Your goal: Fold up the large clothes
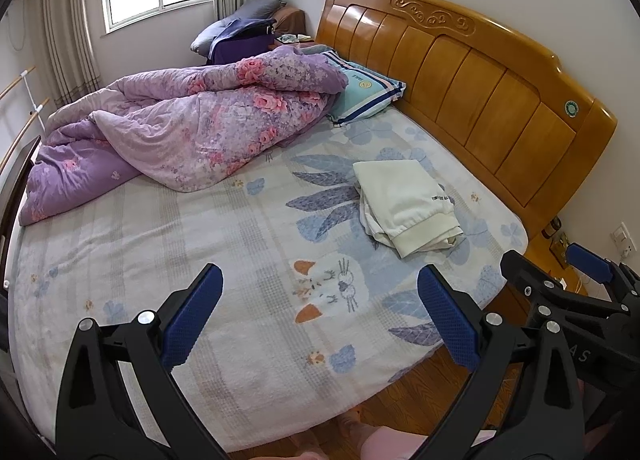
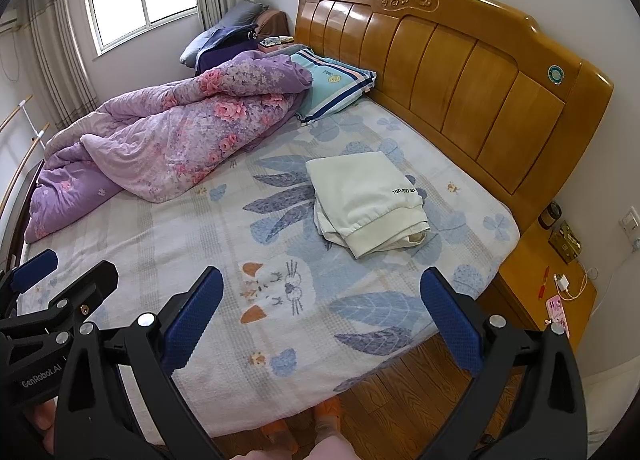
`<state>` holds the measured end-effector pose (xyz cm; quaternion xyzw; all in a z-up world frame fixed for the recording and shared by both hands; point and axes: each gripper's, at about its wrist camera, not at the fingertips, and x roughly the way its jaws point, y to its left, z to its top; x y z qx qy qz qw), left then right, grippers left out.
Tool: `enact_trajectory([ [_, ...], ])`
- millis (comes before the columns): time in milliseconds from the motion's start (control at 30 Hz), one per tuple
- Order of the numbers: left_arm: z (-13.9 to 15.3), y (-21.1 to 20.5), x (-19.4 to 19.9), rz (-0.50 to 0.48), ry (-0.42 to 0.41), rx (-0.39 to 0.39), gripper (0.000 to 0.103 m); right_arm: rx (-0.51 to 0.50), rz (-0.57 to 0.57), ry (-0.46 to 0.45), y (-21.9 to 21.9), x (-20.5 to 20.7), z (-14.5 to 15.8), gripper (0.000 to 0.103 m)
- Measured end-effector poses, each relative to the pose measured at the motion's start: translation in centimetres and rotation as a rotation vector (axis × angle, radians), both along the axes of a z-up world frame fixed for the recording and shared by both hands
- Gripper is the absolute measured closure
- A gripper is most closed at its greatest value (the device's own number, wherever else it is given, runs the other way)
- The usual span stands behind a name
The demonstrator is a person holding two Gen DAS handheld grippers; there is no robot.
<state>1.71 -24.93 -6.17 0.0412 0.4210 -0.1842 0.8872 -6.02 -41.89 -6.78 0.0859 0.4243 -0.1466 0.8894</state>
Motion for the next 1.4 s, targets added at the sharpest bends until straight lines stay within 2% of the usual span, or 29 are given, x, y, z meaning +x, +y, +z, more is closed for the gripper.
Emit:
enact_trajectory([
  [1067, -0.3, -0.4, 0.2, -0.005, 0.007, -0.001, 0.005, 0.008, 0.012, 0.012, -1.2, 1.3, -0.2, 0.008],
  [1267, -0.5, -0.7, 0.5, -0.003, 0.004, -0.003, 0.005, 0.004, 0.032, 0.011, -1.7, 2.5, 0.0, 0.008],
  [1400, -0.8, -0.7, 0.8, -0.03, 0.019, -0.044, 0.005, 0.004, 0.042, 0.016, -1.9, 3.1, -0.1, 0.008],
])
